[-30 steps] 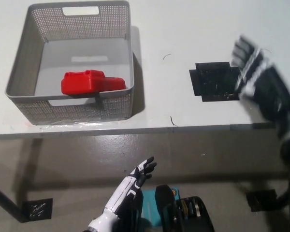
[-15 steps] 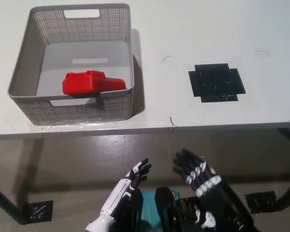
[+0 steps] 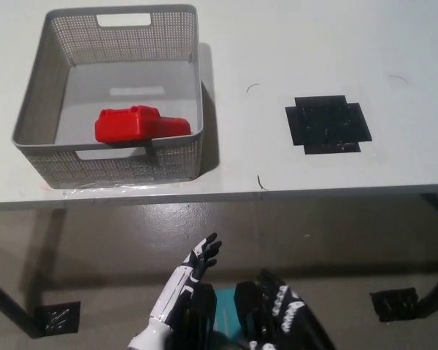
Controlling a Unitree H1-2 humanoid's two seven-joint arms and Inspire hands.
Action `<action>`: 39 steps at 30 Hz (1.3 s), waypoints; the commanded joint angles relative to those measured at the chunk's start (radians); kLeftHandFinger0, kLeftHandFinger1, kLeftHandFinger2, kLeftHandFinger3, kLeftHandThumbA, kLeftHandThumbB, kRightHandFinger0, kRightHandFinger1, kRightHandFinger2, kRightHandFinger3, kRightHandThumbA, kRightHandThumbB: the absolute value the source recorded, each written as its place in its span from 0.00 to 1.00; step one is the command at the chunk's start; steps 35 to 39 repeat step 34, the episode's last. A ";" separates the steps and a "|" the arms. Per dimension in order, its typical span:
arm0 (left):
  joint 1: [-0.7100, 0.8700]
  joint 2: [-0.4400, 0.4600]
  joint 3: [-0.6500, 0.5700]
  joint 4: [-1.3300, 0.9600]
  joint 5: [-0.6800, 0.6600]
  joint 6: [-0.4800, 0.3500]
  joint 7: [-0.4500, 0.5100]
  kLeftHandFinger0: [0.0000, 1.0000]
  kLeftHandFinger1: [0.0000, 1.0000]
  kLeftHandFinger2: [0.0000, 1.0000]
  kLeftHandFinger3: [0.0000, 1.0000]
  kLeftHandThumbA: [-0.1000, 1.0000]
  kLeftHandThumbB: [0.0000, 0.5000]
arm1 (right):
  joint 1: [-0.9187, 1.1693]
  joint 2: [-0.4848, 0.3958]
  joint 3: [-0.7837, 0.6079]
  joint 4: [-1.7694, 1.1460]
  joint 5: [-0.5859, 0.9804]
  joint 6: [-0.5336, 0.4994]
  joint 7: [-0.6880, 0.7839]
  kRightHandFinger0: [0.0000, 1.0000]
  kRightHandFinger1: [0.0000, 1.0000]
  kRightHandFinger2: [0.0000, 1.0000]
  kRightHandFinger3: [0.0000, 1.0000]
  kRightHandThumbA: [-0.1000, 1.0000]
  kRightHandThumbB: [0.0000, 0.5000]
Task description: Use the right hand to pick up a multimeter on the right side and put it into a container on the left side
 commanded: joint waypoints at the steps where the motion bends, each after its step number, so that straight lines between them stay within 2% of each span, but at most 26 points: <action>1: 0.003 -0.024 -0.024 -0.015 0.045 -0.044 0.086 1.00 1.00 1.00 1.00 1.00 0.96 | -0.035 0.012 -0.008 0.027 -0.080 -0.168 -0.083 1.00 1.00 1.00 1.00 1.00 0.38; 5: 0.019 -0.029 -0.057 -0.017 0.083 -0.044 0.124 1.00 1.00 1.00 1.00 1.00 0.98 | -0.035 0.011 -0.003 0.030 -0.103 -0.181 -0.103 1.00 1.00 1.00 1.00 1.00 0.38; 6: 0.022 -0.028 -0.063 -0.017 0.082 -0.044 0.128 1.00 1.00 1.00 1.00 1.00 0.98 | -0.034 0.010 -0.002 0.030 -0.104 -0.182 -0.105 1.00 1.00 1.00 1.00 1.00 0.42; 12: 0.030 -0.019 -0.079 -0.030 0.082 -0.044 0.151 1.00 1.00 1.00 1.00 1.00 0.97 | -0.028 0.006 0.007 0.014 -0.128 -0.182 -0.124 1.00 1.00 1.00 1.00 1.00 0.47; 18: 0.074 -0.015 -0.097 -0.058 0.093 -0.044 0.165 1.00 1.00 1.00 1.00 1.00 0.98 | 0.011 0.003 0.018 -0.009 -0.111 -0.195 -0.115 1.00 1.00 1.00 1.00 1.00 0.41; 20: 0.081 -0.015 -0.103 -0.063 0.093 -0.044 0.170 1.00 1.00 1.00 1.00 1.00 0.96 | 0.016 0.003 0.019 -0.014 -0.110 -0.193 -0.117 1.00 1.00 1.00 1.00 1.00 0.44; 25: 0.076 -0.016 -0.097 -0.072 0.061 -0.044 0.152 1.00 1.00 1.00 1.00 1.00 0.95 | -0.001 0.000 0.018 -0.002 -0.112 -0.214 -0.120 1.00 1.00 1.00 1.00 1.00 0.42; 29: 0.070 -0.013 -0.095 -0.070 0.065 -0.044 0.157 1.00 1.00 1.00 1.00 1.00 0.95 | -0.006 0.001 0.020 -0.005 -0.093 -0.198 -0.111 1.00 1.00 1.00 1.00 1.00 0.54; 32: 0.064 -0.015 -0.094 -0.063 0.063 -0.044 0.160 1.00 1.00 1.00 1.00 1.00 0.96 | -0.018 -0.005 0.019 0.002 -0.075 -0.196 -0.098 1.00 1.00 1.00 1.00 1.00 0.58; 39: 0.065 -0.015 -0.093 -0.063 0.061 -0.044 0.157 1.00 1.00 1.00 1.00 1.00 0.97 | -0.019 -0.006 0.019 0.005 -0.077 -0.200 -0.099 1.00 1.00 1.00 1.00 1.00 0.59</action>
